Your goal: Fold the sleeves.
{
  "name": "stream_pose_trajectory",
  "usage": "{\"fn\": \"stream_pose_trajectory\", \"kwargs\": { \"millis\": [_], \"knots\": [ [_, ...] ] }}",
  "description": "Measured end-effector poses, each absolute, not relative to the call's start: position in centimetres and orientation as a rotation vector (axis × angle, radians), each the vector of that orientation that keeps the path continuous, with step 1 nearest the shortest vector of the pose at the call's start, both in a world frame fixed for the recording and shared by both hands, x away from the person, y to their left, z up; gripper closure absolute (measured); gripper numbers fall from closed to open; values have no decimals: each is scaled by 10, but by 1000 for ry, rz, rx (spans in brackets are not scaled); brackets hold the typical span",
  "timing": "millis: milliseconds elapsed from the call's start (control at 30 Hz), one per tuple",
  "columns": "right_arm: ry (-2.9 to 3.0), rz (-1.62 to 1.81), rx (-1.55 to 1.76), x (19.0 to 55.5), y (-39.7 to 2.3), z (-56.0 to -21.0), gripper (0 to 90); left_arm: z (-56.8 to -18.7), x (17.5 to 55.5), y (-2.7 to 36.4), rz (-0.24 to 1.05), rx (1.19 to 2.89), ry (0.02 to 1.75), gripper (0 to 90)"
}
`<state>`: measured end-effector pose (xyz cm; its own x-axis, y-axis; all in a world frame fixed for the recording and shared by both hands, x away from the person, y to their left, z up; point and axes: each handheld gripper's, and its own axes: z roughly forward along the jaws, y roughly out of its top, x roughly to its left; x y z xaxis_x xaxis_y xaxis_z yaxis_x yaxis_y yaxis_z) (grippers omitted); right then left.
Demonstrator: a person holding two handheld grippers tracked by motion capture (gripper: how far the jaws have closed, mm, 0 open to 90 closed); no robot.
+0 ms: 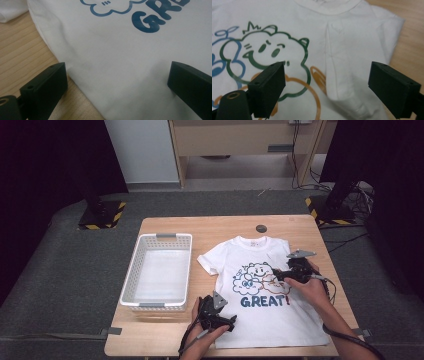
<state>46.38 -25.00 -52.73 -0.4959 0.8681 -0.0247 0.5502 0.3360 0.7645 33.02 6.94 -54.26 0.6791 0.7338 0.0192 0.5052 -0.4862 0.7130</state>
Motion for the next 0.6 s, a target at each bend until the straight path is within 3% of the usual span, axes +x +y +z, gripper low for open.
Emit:
{"fn": "stream_pose_trajectory", "kwargs": {
  "millis": [167, 600],
  "knots": [
    [2201, 976, 1262, 458, -249, -545, 62, -543, 329, 70, 413, 2199, 926, 6],
    [2220, 985, 1253, 447, -271, -545, 56, -509, 340, 70, 367, 2160, 942, 39]
  ]
}}
